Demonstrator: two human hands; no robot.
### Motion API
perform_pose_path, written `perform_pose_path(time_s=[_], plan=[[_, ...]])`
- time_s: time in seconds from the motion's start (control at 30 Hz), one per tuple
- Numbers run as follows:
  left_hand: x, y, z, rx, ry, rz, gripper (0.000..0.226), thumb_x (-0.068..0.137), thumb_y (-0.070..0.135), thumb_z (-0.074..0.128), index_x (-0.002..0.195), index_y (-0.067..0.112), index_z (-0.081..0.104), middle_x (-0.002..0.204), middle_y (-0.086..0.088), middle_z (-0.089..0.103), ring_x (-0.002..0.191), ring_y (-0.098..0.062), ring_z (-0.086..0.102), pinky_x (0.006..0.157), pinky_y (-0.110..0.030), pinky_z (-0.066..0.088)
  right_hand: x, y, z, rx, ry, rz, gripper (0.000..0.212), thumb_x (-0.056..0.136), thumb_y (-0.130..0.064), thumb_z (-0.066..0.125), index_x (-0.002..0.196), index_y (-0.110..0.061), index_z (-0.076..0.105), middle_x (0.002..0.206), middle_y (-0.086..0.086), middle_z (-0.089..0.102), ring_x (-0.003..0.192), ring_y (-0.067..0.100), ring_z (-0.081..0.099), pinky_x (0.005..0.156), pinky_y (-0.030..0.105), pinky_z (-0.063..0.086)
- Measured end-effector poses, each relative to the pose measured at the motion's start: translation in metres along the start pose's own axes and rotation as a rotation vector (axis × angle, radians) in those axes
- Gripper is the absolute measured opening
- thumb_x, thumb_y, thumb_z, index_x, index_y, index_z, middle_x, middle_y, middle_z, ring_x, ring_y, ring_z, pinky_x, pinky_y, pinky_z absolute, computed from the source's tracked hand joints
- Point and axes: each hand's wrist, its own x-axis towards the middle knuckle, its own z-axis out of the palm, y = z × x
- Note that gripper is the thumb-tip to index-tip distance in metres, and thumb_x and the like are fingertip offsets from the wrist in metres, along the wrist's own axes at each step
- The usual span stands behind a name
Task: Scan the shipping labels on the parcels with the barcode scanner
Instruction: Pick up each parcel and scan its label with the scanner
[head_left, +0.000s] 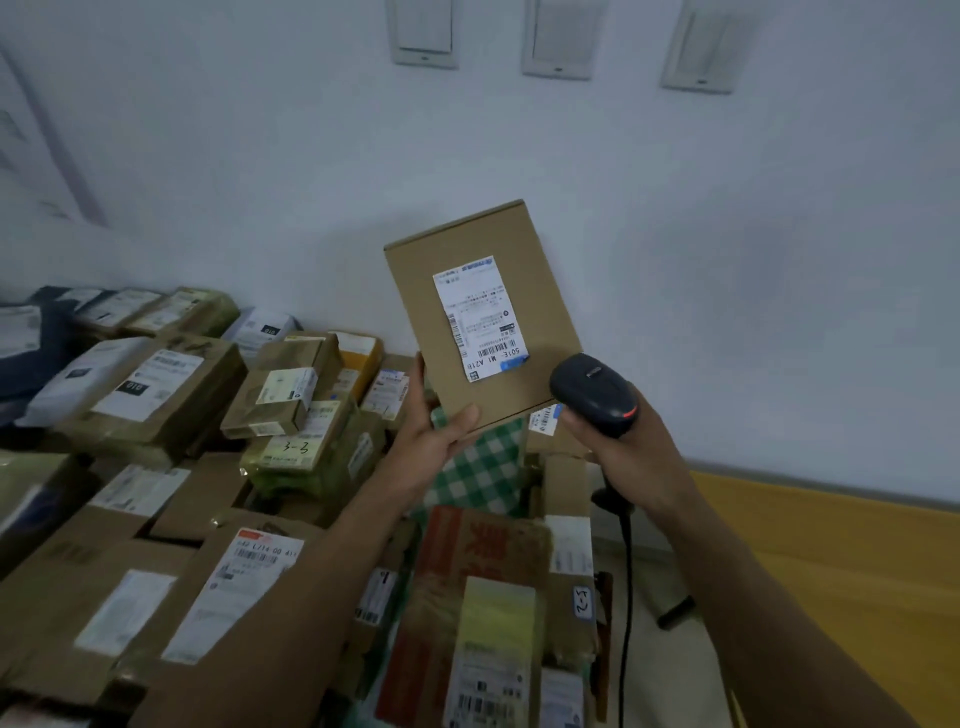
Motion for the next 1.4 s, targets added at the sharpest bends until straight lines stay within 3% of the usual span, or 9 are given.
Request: perform_pose_path(time_s=[0.2,0.43,0.57,0.7,0.83,0.93,1.03,1.23,1.4], plan=[[-0.015,0.004,0.007,0.186,0.085,0.04,0.106,0.077,0.02,0.091,0.148,0.062,0.025,0.144,0.008,0.054,0.133,-0.017,0.055,0.102,-0.046,0.055,-0.016,-0.01,-0.01,0.022,0.005,-0.027,0.046,0.085,-0.042,0.084,0.121,-0.054,0.058,0.117,-0.024,0.07,0.111,0.005,0.067,0.097,0.049,0.059],[-0.021,0.013,0.009,0.224,0.151,0.092,0.111,0.077,0.008,0.09,0.155,0.051,0.023,0.136,0.008,0.058,0.125,-0.005,0.057,0.078,-0.013,0.056,-0.024,-0.025,-0.008,-0.011,-0.026,-0.036,0.043,0.089,-0.036,0.081,0.121,-0.05,0.055,0.123,-0.015,0.069,0.109,0.005,0.066,0.098,0.045,0.059],[-0.02,0.015,0.006,0.327,0.219,0.166,0.11,0.08,0.009,0.089,0.158,0.048,0.022,0.136,0.013,0.058,0.122,0.005,0.054,0.093,-0.022,0.055,-0.025,-0.028,-0.008,-0.104,0.0,-0.033,0.043,0.088,-0.042,0.08,0.125,-0.038,0.058,0.116,-0.012,0.071,0.106,0.009,0.068,0.095,0.047,0.059],[-0.014,0.017,0.0,0.406,0.273,0.178,0.112,0.082,0.007,0.086,0.149,0.06,0.014,0.128,0.012,0.06,0.126,-0.011,0.055,0.092,-0.019,0.051,-0.028,-0.035,-0.001,-0.143,-0.121,-0.025,0.038,0.093,-0.035,0.076,0.127,-0.03,0.059,0.106,-0.008,0.075,0.078,0.013,0.077,0.07,0.025,0.057],[-0.011,0.016,-0.003,0.455,0.272,0.189,0.112,0.085,0.001,0.081,0.162,0.041,0.01,0.142,0.002,0.056,0.127,-0.009,0.051,0.098,-0.022,0.052,-0.028,-0.041,0.008,-0.146,-0.202,-0.023,0.026,0.097,-0.027,0.072,0.122,-0.029,0.064,0.088,-0.001,0.078,0.065,0.015,0.074,0.06,0.02,0.054],[-0.011,0.015,-0.005,0.448,0.279,0.195,0.11,0.086,0.0,0.08,0.164,0.034,0.009,0.145,0.002,0.053,0.117,0.009,0.053,0.104,-0.029,0.053,-0.027,-0.042,0.012,-0.152,-0.197,-0.011,0.019,0.097,-0.027,0.071,0.115,-0.024,0.067,0.08,0.002,0.075,0.058,0.01,0.066,0.06,0.022,0.054],[-0.011,0.013,-0.006,0.439,0.303,0.193,0.11,0.087,-0.002,0.078,0.164,0.031,0.007,0.142,0.001,0.053,0.105,0.027,0.05,0.088,-0.006,0.05,-0.026,-0.042,0.015,-0.162,-0.236,0.014,0.022,0.097,-0.03,0.07,0.111,-0.013,0.068,0.074,0.006,0.069,0.056,0.008,0.061,0.06,0.024,0.051],[-0.014,0.012,-0.008,0.448,0.32,0.145,0.11,0.088,-0.001,0.077,0.166,0.029,0.006,0.138,0.009,0.053,0.123,-0.004,0.049,0.111,-0.034,0.046,-0.027,-0.044,0.02,-0.12,-0.273,0.039,0.023,0.098,-0.03,0.071,0.12,-0.026,0.064,0.078,0.0,0.067,0.056,0.002,0.059,0.059,0.017,0.049],[-0.013,0.013,-0.01,0.461,0.321,0.128,0.11,0.089,-0.001,0.076,0.166,0.03,0.004,0.143,0.012,0.046,0.127,-0.001,0.042,0.111,-0.029,0.041,-0.024,-0.041,0.022,-0.12,-0.269,0.036,0.031,0.097,-0.03,0.072,0.126,-0.023,0.061,0.079,-0.002,0.066,0.057,0.001,0.06,0.059,0.015,0.049]])
